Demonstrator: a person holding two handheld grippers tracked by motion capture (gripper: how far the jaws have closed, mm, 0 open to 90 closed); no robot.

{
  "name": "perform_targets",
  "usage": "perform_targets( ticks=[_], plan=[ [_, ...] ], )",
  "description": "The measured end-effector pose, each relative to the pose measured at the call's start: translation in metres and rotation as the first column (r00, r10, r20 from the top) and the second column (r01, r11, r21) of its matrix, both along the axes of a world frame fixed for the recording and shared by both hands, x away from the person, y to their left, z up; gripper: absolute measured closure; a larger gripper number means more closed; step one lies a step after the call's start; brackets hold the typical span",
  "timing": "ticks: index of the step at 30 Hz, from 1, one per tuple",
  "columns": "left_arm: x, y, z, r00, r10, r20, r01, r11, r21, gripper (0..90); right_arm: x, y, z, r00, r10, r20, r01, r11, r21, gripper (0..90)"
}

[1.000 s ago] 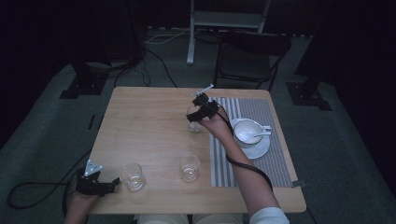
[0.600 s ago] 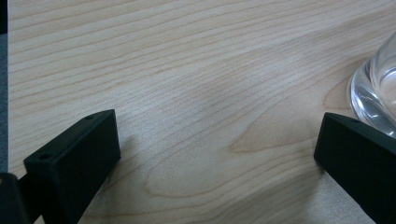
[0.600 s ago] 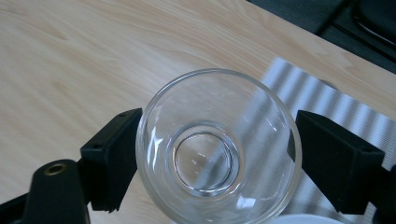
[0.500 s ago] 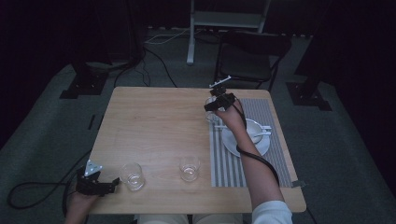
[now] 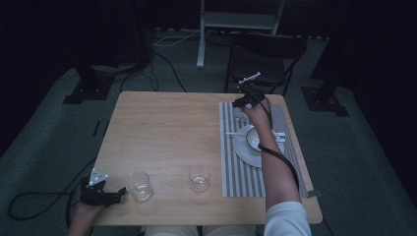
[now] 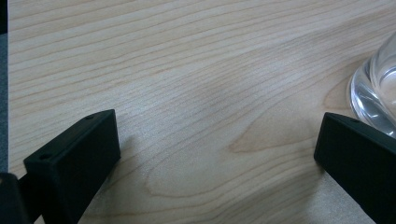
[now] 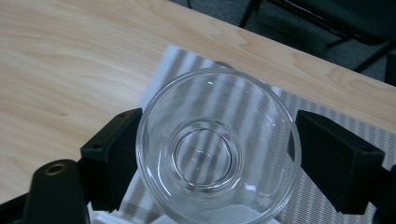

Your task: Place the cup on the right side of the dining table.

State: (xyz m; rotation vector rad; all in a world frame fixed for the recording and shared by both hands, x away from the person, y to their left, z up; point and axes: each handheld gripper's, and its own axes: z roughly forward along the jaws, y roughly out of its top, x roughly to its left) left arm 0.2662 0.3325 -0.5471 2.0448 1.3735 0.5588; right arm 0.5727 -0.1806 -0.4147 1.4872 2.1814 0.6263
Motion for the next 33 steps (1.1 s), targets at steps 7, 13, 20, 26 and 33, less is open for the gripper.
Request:
perform_targets(
  ticks=[7, 13, 20, 26, 33],
  plan=[
    [0.0, 0.0, 0.0, 1.0, 0.001, 0.0, -0.001, 1.0, 0.0, 0.7, 0.011, -0.025, -0.007, 0.9976, -0.067, -0.015, 0.067, 0.9976, -0.018, 17.8],
    [0.0, 0.0, 0.0, 1.0, 0.003, -0.001, -0.003, 1.0, 0.001, 0.7, 0.015, -0.04, -0.017, 0.994, -0.105, -0.033, 0.103, 0.994, -0.036, 17.7],
    [0.0, 0.0, 0.0, 1.0, 0.004, -0.001, -0.004, 1.0, 0.001, 0.7, 0.02, -0.049, -0.031, 0.99, -0.131, -0.052, 0.128, 0.9907, -0.046, 17.8],
    [0.0, 0.0, 0.0, 1.0, 0.004, -0.001, -0.004, 1.0, 0.001, 0.7, 0.024, -0.05, -0.04, 0.9875, -0.139, -0.075, 0.135, 0.9895, -0.051, 17.7],
    [0.0, 0.0, 0.0, 1.0, 0.005, -0.001, -0.005, 1.0, 0.001, 0.7, 0.023, -0.06, -0.042, 0.9881, -0.132, -0.079, 0.133, 0.9911, 0.008, 17.4]
  ],
)
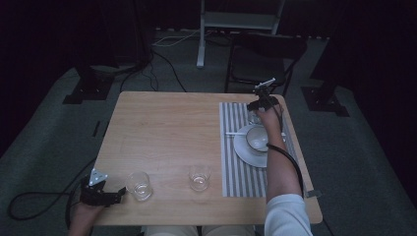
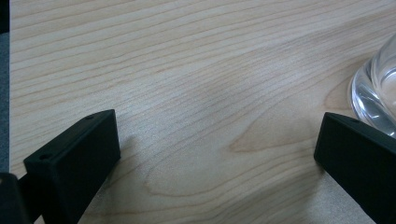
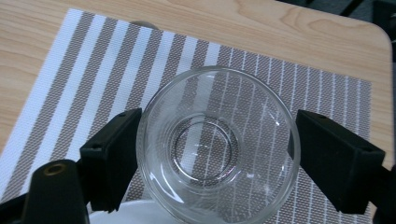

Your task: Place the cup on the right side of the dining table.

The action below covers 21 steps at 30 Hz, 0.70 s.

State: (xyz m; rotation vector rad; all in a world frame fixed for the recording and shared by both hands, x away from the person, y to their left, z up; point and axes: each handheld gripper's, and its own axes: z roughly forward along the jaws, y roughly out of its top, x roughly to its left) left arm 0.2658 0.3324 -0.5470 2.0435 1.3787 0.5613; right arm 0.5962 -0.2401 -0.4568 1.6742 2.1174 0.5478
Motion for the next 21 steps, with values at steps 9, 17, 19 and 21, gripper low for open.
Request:
perform_targets(
  ticks=[9, 17, 19, 21],
  plan=[
    [0.0, 0.0, 0.0, 1.0, 0.001, 0.0, -0.001, 1.0, 0.0, 0.7, -0.008, -0.002, 0.014, 0.998, 0.001, 0.064, -0.004, 0.9986, 0.053, 12.5],
    [0.0, 0.0, 0.0, 1.0, 0.0, 0.0, 0.0, 1.0, 0.0, 0.7, -0.017, 0.006, 0.017, 0.995, 0.01, 0.099, -0.017, 0.9974, 0.07, 11.5],
    [0.0, 0.0, 0.0, 1.0, 0.0, 0.001, 0.0, 1.0, -0.001, 0.7, -0.019, 0.008, 0.016, 0.9954, 0.009, 0.095, -0.018, 0.9954, 0.094, 11.5],
    [0.0, 0.0, 0.0, 1.0, 0.0, 0.001, 0.0, 1.0, -0.001, 0.7, -0.02, 0.012, 0.015, 0.9945, 0.012, 0.104, -0.021, 0.9959, 0.088, 11.5]
  ],
)
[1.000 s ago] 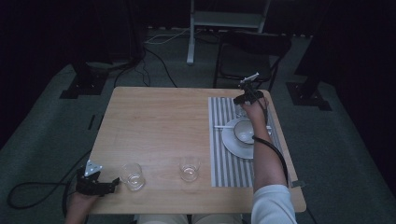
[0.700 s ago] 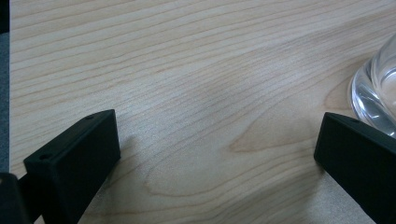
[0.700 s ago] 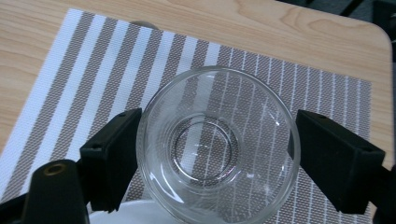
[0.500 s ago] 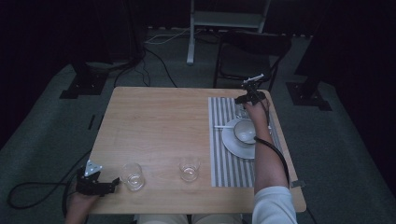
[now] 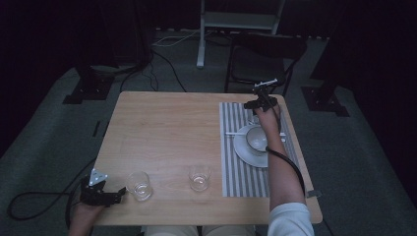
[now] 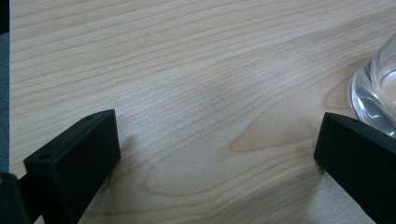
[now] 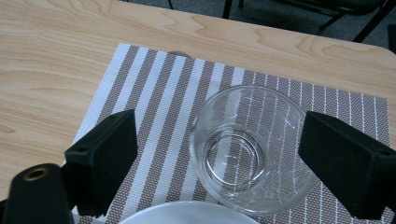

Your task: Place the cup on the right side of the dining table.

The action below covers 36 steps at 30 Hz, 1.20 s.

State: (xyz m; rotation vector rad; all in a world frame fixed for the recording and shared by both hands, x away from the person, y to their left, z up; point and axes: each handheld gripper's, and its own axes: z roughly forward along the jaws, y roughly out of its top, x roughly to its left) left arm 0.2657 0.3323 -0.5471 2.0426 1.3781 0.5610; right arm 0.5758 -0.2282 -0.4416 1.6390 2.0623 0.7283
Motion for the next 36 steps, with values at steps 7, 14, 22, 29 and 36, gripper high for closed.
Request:
perform_targets(
  ticks=[7, 14, 22, 29, 36],
  plan=[
    [0.0, 0.0, 0.0, 1.0, -0.001, 0.0, 0.001, 1.0, 0.0, 0.7, -0.005, 0.013, 0.0, 0.9996, 0.021, 0.018, -0.022, 0.9985, 0.05, 11.5],
    [0.0, 0.0, 0.0, 1.0, -0.001, 0.0, 0.001, 1.0, 0.0, 0.7, -0.014, 0.035, -0.003, 0.9963, 0.083, 0.024, -0.084, 0.9935, 0.076, 11.4],
    [0.0, 0.0, 0.0, 1.0, -0.003, 0.0, 0.003, 1.0, 0.0, 0.7, -0.026, 0.059, -0.009, 0.9892, 0.145, 0.022, -0.147, 0.985, 0.091, 11.5],
    [0.0, 0.0, 0.0, 1.0, -0.004, 0.0, 0.004, 1.0, -0.001, 0.7, -0.038, 0.072, -0.006, 0.9844, 0.172, 0.035, -0.175, 0.9789, 0.106, 11.5],
    [0.0, 0.0, 0.0, 1.0, -0.007, 0.0, 0.007, 1.0, 0.0, 0.7, -0.054, 0.081, -0.005, 0.981, 0.189, 0.045, -0.193, 0.9733, 0.124, 11.5]
  ],
)
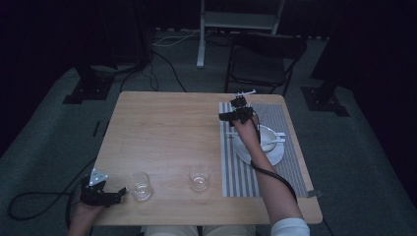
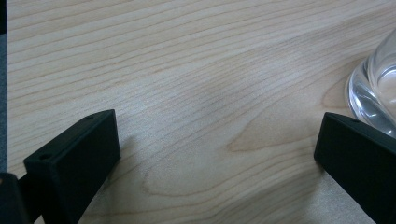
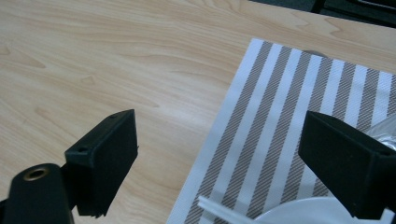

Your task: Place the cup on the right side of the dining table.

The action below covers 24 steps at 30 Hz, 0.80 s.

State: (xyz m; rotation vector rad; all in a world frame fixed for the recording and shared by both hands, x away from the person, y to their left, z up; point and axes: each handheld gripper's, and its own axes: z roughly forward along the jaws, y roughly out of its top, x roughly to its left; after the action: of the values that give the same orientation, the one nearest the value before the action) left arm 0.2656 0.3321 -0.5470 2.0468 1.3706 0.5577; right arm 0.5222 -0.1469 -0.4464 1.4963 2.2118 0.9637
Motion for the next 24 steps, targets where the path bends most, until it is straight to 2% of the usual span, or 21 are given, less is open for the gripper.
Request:
perform_targets(
  ticks=[15, 19, 24],
  plan=[
    [0.0, 0.0, 0.0, 1.0, 0.0, 0.0, 0.0, 1.0, 0.0, 0.7, -0.034, 0.007, 0.001, 0.9977, 0.054, 0.042, -0.055, 0.9983, 0.019, 11.5],
    [0.0, 0.0, 0.0, 1.0, 0.0, 0.0, 0.0, 1.0, 0.0, 0.7, -0.047, 0.007, -0.002, 0.9963, 0.07, 0.051, -0.072, 0.9966, 0.041, 11.5],
    [0.0, 0.0, 0.0, 1.0, 0.001, 0.0, -0.001, 1.0, 0.0, 0.7, -0.061, 0.008, -0.008, 0.9942, 0.086, 0.065, -0.088, 0.9957, 0.029, 11.5]
  ],
)
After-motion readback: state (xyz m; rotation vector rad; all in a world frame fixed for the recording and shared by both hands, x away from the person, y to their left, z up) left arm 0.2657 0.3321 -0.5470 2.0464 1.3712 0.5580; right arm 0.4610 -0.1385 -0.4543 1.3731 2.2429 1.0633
